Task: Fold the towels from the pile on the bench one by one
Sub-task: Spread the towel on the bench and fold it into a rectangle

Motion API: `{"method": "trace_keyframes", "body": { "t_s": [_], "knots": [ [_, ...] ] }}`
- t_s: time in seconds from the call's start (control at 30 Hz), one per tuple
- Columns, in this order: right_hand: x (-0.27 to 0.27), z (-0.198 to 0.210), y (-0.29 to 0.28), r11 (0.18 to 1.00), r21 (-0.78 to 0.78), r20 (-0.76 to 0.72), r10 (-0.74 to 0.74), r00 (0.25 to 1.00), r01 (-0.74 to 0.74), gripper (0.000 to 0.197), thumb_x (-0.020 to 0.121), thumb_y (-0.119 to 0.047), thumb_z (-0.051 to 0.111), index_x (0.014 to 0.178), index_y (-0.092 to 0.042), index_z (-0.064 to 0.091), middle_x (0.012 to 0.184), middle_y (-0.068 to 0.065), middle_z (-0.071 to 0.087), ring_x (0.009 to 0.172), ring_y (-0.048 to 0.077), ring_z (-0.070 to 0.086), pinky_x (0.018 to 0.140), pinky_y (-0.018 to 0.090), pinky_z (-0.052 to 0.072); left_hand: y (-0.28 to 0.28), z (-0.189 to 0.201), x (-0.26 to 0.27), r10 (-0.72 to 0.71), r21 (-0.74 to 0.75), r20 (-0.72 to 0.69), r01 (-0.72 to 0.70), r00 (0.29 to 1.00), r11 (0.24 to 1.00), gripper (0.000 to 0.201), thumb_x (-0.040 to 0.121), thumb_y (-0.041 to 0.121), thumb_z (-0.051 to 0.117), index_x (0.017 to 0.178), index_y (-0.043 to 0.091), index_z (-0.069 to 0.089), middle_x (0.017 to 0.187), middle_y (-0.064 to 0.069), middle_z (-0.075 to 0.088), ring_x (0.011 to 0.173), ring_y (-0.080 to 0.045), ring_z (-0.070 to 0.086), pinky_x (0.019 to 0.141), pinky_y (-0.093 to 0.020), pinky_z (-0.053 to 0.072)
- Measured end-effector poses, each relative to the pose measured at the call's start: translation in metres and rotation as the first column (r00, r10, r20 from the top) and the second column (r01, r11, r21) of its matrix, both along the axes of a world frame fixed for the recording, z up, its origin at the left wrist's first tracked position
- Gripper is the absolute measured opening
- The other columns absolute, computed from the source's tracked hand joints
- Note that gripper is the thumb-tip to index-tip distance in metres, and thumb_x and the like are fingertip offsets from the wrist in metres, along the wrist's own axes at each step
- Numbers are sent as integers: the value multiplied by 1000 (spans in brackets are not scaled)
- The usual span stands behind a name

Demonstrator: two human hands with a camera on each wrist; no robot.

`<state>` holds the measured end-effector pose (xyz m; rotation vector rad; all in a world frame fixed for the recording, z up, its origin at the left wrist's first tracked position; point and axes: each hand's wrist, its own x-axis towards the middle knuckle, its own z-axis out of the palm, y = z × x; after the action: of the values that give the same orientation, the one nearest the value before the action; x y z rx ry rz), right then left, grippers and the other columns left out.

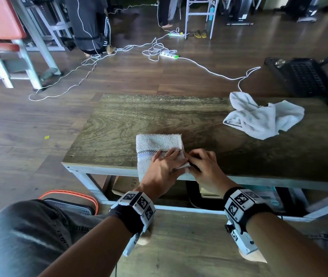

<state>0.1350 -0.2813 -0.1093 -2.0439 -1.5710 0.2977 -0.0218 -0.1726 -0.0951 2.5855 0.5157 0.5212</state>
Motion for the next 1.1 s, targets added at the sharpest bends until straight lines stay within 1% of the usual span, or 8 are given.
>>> {"method": "trace_keyframes", "body": {
  "t_s": [0.23, 0.37, 0.5, 0.67, 0.77, 0.9, 1.03, 1.1],
  "knots": [
    [-4, 11, -1, 999, 32, -219, -12, 976, 19, 45, 106, -26, 42, 149, -36, 41, 124, -7, 49, 122, 14, 29, 113, 31, 23, 2, 3, 2, -24, -38, -82, 21, 996, 999, 58, 96, 45, 23, 142, 21, 47, 152, 3, 43, 147, -11, 23, 122, -45, 9],
    [-7, 10, 0, 1000, -20, -115, -3, 993, 0, 43, 104, -30, 45, 147, -36, 44, 125, -5, 44, 122, 17, 26, 114, 36, 25, 14, 2, 3, -86, 18, 33, 85, 996, 996, 27, 100, 25, 41, 115, 13, 60, 120, 3, 59, 131, -26, 47, 115, -52, 27],
    [-10, 21, 5, 999, -13, -90, -40, 995, 39, 38, 104, -25, 46, 141, -29, 55, 118, 1, 51, 114, 19, 35, 110, 37, 28, 23, 8, -4, 236, 118, -192, -217, 953, 969, 66, 92, 51, 46, 148, 18, 32, 160, -12, 22, 151, -27, 3, 122, -51, 9],
    [-19, 39, 42, 990, 28, 96, -140, 985, 138, 37, 99, -41, 40, 113, -17, 65, 111, 9, 61, 108, 31, 55, 102, 41, 37, 18, 5, -1, 312, 198, -378, -253, 872, 947, 87, 90, 69, 25, 156, 17, 5, 163, -11, -3, 151, -24, -9, 122, -47, -2],
    [-33, 49, 62, 987, 154, -121, -34, 992, 53, 37, 104, -35, 40, 125, -15, 63, 128, 3, 61, 122, 19, 53, 109, 33, 38, 20, 11, 10, 309, 175, -390, -260, 868, 950, 85, 87, 62, 24, 155, 13, 9, 162, -13, 12, 149, -28, 8, 121, -48, 11],
    [-45, 45, 86, 996, 68, -424, -20, 906, 53, 47, 106, -42, 34, 144, -18, 50, 149, 1, 49, 139, 11, 42, 116, 25, 27, 40, 20, 9, 261, 132, -202, -238, 944, 962, 71, 88, 47, 15, 146, 12, 37, 142, -6, 46, 131, -25, 40, 110, -41, 31],
    [-44, 13, 87, 998, -48, 13, -29, 1000, 29, 67, 101, -53, 16, 155, -18, 31, 161, 2, 32, 150, 12, 23, 124, 34, 14, 40, 2, -2, 269, 194, -331, -214, 905, 957, 62, 101, 40, 25, 156, 19, 8, 164, 2, 10, 151, -17, 2, 122, -45, 6],
    [-44, 10, 87, 998, -37, 90, -44, 995, 47, 77, 95, -56, 4, 157, -16, 27, 162, 2, 30, 151, 12, 20, 125, 33, 11, 42, -1, -1, 268, 193, -318, -215, 909, 957, 61, 101, 41, 20, 157, 21, 3, 164, 4, 3, 151, -14, -3, 122, -45, 0]
  ]
}}
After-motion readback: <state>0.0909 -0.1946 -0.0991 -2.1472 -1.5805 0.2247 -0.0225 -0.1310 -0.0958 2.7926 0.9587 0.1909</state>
